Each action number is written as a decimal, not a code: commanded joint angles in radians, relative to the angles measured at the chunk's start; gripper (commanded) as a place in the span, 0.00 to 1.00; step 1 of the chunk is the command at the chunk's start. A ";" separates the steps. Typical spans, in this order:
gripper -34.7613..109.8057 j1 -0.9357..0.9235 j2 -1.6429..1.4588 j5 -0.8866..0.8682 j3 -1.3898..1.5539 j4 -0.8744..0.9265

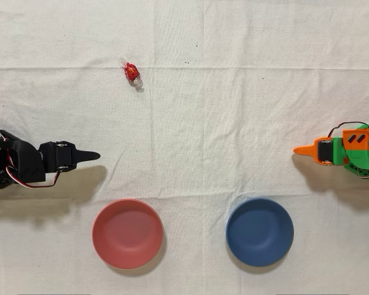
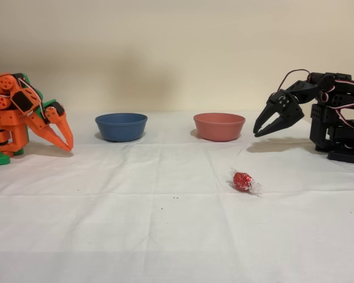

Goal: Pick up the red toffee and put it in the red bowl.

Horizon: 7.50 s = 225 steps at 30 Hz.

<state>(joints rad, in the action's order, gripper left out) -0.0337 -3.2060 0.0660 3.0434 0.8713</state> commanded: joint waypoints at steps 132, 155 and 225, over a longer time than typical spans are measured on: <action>0.45 0.594 1.187 0.138 -1.127 0.077; 0.44 0.615 1.401 0.160 -1.023 -0.160; 0.44 0.611 1.885 0.252 -1.249 -0.442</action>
<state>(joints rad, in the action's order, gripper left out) 0.5798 -1.2962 0.3053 1.7994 0.4418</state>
